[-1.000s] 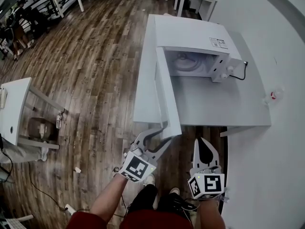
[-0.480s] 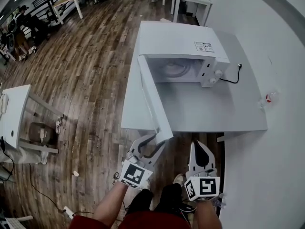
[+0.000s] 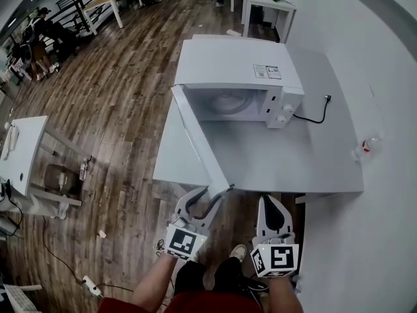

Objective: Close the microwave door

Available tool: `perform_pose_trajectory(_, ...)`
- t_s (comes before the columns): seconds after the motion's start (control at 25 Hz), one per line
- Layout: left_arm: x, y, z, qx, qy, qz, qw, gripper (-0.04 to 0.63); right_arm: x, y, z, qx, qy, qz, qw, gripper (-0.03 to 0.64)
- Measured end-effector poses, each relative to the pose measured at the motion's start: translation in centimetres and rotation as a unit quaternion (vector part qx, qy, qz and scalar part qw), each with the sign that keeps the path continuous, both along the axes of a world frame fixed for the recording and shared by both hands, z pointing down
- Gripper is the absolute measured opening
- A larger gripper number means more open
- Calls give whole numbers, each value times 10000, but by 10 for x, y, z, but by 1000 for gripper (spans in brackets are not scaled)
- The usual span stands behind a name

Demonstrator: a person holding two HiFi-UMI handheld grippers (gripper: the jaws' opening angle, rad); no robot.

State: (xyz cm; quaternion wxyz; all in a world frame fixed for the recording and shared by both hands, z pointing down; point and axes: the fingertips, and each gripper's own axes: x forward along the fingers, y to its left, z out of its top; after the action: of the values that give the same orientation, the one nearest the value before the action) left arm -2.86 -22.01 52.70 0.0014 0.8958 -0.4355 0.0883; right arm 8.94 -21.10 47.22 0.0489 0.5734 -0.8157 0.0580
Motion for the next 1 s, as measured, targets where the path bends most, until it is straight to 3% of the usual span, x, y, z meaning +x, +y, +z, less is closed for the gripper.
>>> perform_pose_trajectory(0.6,57,-38,1,-66,-29,-1144,9934,164,83,-20,-18,312,-83,-353,9989,29)
perform_pose_trajectory(1.0,90,-65,1,56,67,-1254,9921,160,111,-42,-9,265,-52,-183,9995,29)
